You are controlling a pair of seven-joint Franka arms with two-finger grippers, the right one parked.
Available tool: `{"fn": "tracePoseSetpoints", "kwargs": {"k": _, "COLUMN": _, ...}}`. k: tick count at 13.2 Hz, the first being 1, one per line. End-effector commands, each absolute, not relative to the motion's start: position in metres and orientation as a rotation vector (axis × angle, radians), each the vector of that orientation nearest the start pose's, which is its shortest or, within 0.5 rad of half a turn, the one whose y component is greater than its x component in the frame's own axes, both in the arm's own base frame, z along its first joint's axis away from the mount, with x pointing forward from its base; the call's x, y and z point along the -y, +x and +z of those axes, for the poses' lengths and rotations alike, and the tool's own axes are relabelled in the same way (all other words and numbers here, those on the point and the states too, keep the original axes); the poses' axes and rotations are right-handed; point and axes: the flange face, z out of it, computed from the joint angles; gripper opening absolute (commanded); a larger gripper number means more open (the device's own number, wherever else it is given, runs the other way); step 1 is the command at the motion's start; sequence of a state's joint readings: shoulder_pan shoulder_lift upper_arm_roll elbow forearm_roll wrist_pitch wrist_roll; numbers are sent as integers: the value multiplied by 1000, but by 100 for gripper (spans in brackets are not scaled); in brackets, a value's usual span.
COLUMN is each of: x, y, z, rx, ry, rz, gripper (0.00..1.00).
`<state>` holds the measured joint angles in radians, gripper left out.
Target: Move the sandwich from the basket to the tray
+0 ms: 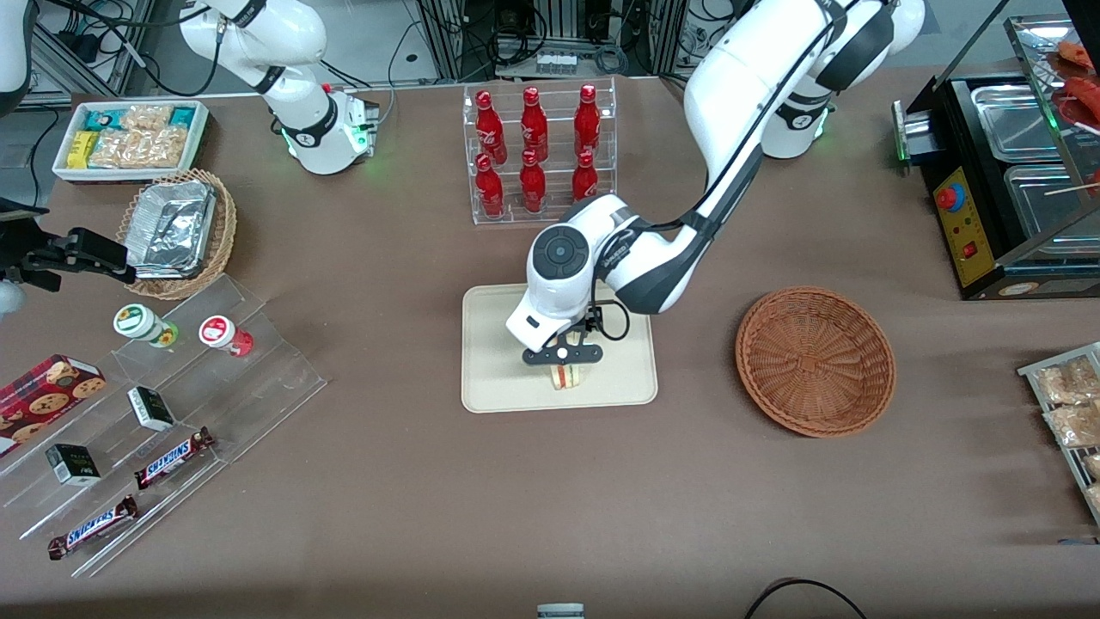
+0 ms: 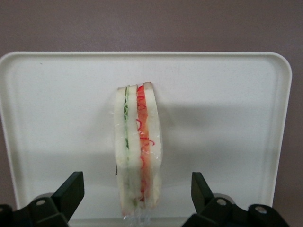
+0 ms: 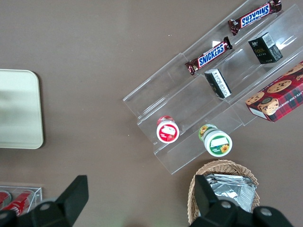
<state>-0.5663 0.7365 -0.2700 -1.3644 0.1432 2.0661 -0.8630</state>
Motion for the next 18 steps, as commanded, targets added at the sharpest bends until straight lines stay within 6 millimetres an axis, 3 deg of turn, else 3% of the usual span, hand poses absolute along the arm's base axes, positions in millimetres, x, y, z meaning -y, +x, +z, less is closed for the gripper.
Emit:
{"fn": "tracePoseSetpoints", "kwargs": {"k": 1, "x": 490, "y": 531, "z": 335, "rx": -51, "ry": -3137, "rz": 52, "gripper": 100}}
{"fn": "tracePoseSetpoints", "kwargs": {"k": 4, "x": 466, "y": 538, "z": 377, "rx": -183, "ry": -3116, "rz": 47, "gripper": 100}}
{"fn": "tracePoseSetpoints", "kwargs": {"k": 8, "x": 416, "y": 552, "z": 406, "rx": -75, "ry": -3060, "rz": 136, "gripper": 100}}
{"fn": "tracePoseSetpoints", "kwargs": {"k": 10, "x": 379, "y": 563, "z": 420, "rx": -32, "ry": -3058, "rz": 135, "gripper": 100}}
{"fn": "tracePoseSetpoints", "kwargs": {"k": 12, "x": 346, "y": 563, "z": 431, "rx": -136, "ry": -3086, "rz": 181, "gripper": 100}}
{"fn": "tracePoseSetpoints", "kwargs": {"k": 15, "x": 287, "y": 572, "z": 448, "rx": -84, "ry": -3094, "rz": 184, "gripper": 100}}
{"fn": "tracePoseSetpoints", "kwargs": {"k": 18, "x": 244, "y": 571, "z": 457, "rx": -99, "ry": -3089, "rz": 191, "gripper": 100}}
